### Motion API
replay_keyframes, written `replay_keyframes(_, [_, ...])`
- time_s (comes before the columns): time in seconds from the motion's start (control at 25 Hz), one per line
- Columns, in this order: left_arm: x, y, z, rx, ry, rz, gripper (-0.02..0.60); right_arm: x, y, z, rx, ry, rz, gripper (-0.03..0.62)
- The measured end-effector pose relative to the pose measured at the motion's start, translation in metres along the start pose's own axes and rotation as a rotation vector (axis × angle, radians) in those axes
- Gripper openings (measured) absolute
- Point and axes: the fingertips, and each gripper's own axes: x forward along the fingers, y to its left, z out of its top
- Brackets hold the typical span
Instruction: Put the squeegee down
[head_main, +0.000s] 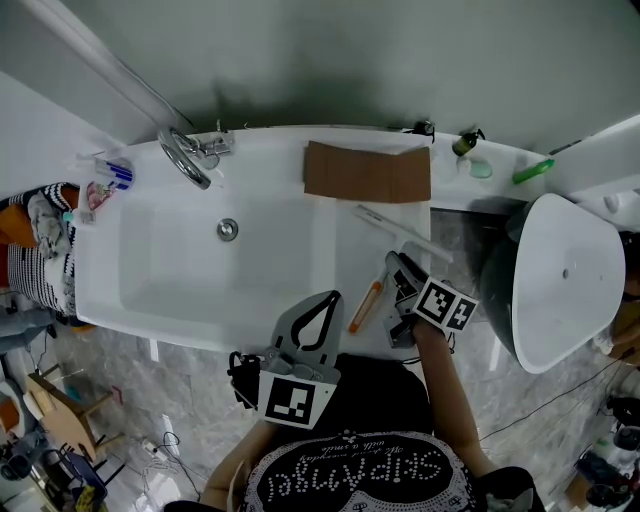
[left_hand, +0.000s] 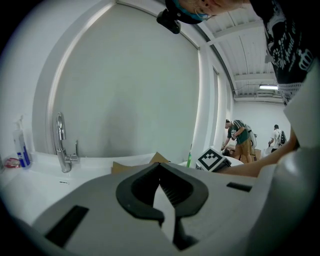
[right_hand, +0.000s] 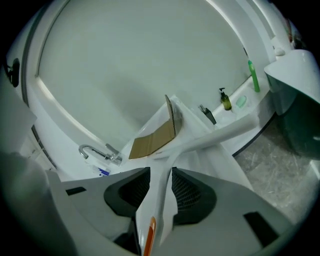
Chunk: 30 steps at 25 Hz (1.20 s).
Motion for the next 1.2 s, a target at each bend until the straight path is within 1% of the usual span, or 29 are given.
replay_keyframes(0.12, [-0.004,-0.004,0.004,0.015,-0.019,-0.005,0.005,-0.014,0.006,0.01,-0.027,-0.052,0.003,0.126])
replay_keyframes(0.2, [-0.008,-0.006,0.007,0.016,-0.034,-0.006,0.003,-0.023,0.012,0.017,-0.067,-0.088,0.005,0.126])
replay_keyframes(0.32, [-0.011,-0.01,0.009,0.025,-0.043,-0.013,0.005,-0.039,0.03,0.03,-0.177,-0.152,0.025,0.126])
replay_keyframes(0.44, [-0.012,-0.015,0.009,0.004,-0.039,-0.026,0.003,-0.058,0.058,0.046,-0.269,-0.232,0.093,0.124])
replay_keyframes(0.56, [-0.012,-0.023,0.01,0.017,-0.039,-0.051,0.003,-0.079,0.085,0.064,-0.376,-0.308,0.136,0.118])
replay_keyframes(0.72, [-0.018,-0.031,0.012,0.037,-0.049,-0.078,0.003,-0.115,0.135,0.077,-0.561,-0.4,0.187,0.059])
replay_keyframes(0.84, [-0.024,-0.037,0.013,0.06,-0.048,-0.089,0.005,-0.146,0.17,0.08,-0.684,-0.46,0.222,0.048])
replay_keyframes(0.92, [-0.029,-0.041,0.015,0.079,-0.051,-0.092,0.005,-0.166,0.184,0.081,-0.754,-0.496,0.226,0.041])
replay_keyframes(1.0, [-0.032,-0.046,0.016,0.095,-0.051,-0.094,0.003,-0.184,0.19,0.08,-0.786,-0.521,0.223,0.035])
replay_keyframes(1.08, [-0.035,-0.055,0.016,0.117,-0.041,-0.113,0.004,-0.196,0.192,0.069,-0.779,-0.522,0.229,0.031])
replay_keyframes(1.2, [-0.038,-0.079,0.02,0.147,-0.037,-0.191,0.005,-0.202,0.19,0.042,-0.756,-0.48,0.24,0.029])
